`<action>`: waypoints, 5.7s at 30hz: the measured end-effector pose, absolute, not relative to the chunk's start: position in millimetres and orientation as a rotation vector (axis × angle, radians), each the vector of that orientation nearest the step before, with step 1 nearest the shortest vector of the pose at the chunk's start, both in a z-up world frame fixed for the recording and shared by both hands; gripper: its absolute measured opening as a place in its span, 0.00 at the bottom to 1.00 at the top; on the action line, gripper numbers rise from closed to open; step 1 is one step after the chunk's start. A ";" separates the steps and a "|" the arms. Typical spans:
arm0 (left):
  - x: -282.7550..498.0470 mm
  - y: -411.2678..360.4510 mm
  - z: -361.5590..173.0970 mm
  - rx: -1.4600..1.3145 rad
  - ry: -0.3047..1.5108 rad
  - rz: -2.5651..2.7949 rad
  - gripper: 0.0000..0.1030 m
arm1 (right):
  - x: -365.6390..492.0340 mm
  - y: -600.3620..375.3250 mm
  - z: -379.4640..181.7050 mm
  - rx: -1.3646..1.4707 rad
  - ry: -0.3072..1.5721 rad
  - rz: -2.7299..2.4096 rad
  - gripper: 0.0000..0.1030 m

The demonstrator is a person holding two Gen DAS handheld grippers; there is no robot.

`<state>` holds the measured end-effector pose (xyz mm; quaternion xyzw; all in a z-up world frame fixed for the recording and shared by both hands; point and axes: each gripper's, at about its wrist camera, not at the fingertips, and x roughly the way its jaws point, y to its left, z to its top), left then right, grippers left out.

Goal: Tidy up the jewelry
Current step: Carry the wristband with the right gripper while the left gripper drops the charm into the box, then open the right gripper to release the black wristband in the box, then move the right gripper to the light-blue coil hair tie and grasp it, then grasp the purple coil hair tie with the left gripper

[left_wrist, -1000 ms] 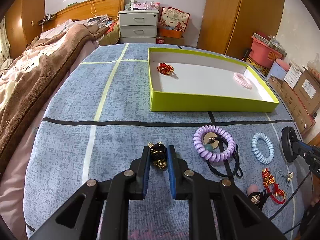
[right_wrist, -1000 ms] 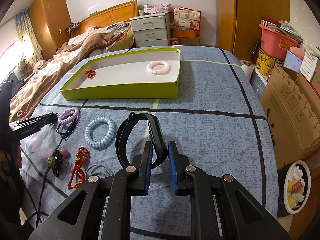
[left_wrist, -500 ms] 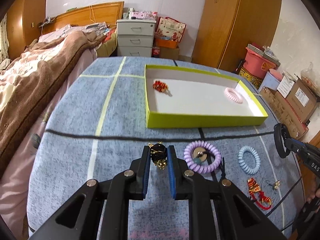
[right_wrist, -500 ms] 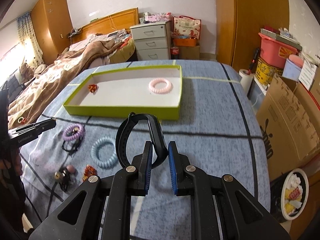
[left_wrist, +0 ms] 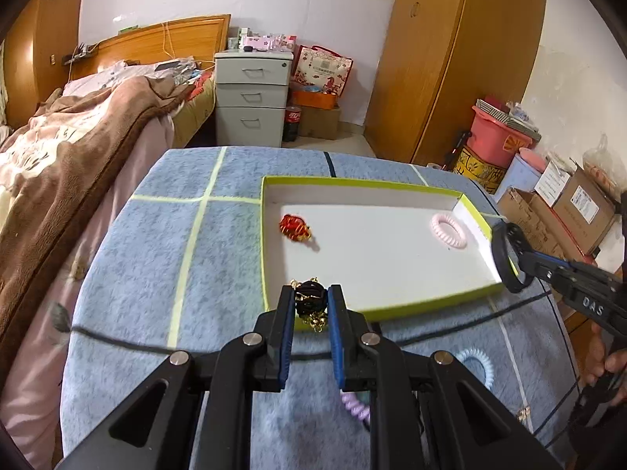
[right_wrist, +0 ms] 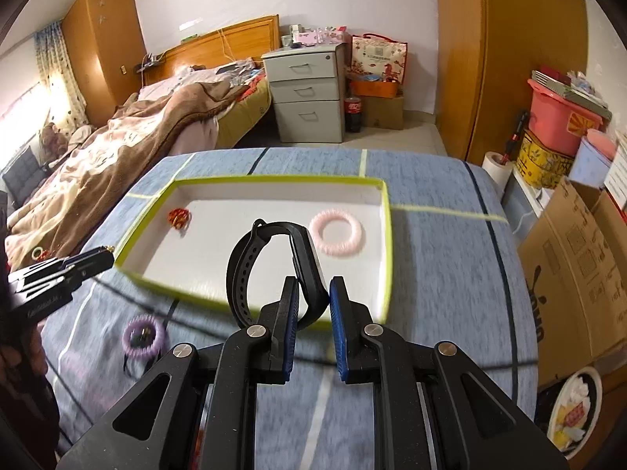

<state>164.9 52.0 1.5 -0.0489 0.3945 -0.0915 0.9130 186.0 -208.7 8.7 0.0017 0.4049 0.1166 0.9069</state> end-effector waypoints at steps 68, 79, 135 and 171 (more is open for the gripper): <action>206.5 31.7 -12.7 -0.087 0.862 -0.210 0.51 | 263.0 -177.1 -15.4 -0.059 0.910 0.256 0.40; 167.1 37.7 2.0 -0.119 0.821 -0.237 0.54 | 216.3 -178.9 -2.0 -0.046 0.871 0.289 0.40; 108.9 74.9 -35.3 -0.273 0.913 -0.226 0.54 | 120.7 -177.8 -48.4 -0.101 0.927 0.302 0.09; 139.0 17.5 -41.2 0.021 0.996 -0.225 0.40 | 120.0 -207.6 -34.4 0.040 0.864 0.297 0.09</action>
